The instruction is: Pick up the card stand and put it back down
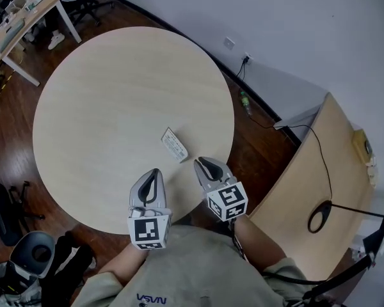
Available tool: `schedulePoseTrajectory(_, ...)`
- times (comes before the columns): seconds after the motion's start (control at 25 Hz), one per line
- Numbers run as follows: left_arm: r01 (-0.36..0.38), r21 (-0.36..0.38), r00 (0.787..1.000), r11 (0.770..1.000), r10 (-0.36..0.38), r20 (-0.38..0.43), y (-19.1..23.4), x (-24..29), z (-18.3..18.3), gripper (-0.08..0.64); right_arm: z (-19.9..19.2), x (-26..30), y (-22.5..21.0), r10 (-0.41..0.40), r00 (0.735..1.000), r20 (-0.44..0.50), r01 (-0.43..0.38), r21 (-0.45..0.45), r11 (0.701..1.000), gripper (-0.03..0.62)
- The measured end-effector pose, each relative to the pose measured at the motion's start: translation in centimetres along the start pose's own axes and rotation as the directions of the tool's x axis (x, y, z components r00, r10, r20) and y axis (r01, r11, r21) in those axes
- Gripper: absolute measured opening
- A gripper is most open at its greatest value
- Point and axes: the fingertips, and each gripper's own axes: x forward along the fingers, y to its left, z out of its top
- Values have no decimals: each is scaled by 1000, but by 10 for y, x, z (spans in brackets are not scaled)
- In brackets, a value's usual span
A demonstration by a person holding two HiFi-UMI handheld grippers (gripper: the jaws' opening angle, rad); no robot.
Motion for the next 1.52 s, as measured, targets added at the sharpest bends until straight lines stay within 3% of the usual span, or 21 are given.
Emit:
schedulePoseTrajectory(0.12, 73, 11, 997, 997, -73, 8, -24, 1, 7, 8, 33, -46, -7, -90, 988, 123, 85, 47, 995, 17)
schedulePoseTrajectory(0.32, 228, 54, 973, 972, -230, 29, -77, 6, 31, 8, 74, -131, -29, -273, 920, 280, 252, 109, 962, 0)
schedulePoseTrajectory(0.6, 406, 103, 910, 908, -412, 50, -164, 4, 61, 8, 79, -231, -53, -468, 825, 318, 433, 176, 884, 0)
schedulePoseTrajectory(0.84, 496, 120, 863, 860, -504, 48, -223, 2, 65, 8, 72, -277, -51, -518, 793, 320, 480, 195, 855, 0)
schedulePoseTrajectory(1.28, 510, 144, 851, 848, -522, 62, -249, -3, 72, 8, 68, -305, -54, -564, 752, 342, 516, 227, 826, 0)
schedulePoseTrajectory(1.52, 578, 167, 806, 799, -591, 37, -276, -19, 63, 8, 59, -331, -50, -607, 717, 343, 553, 250, 794, 0)
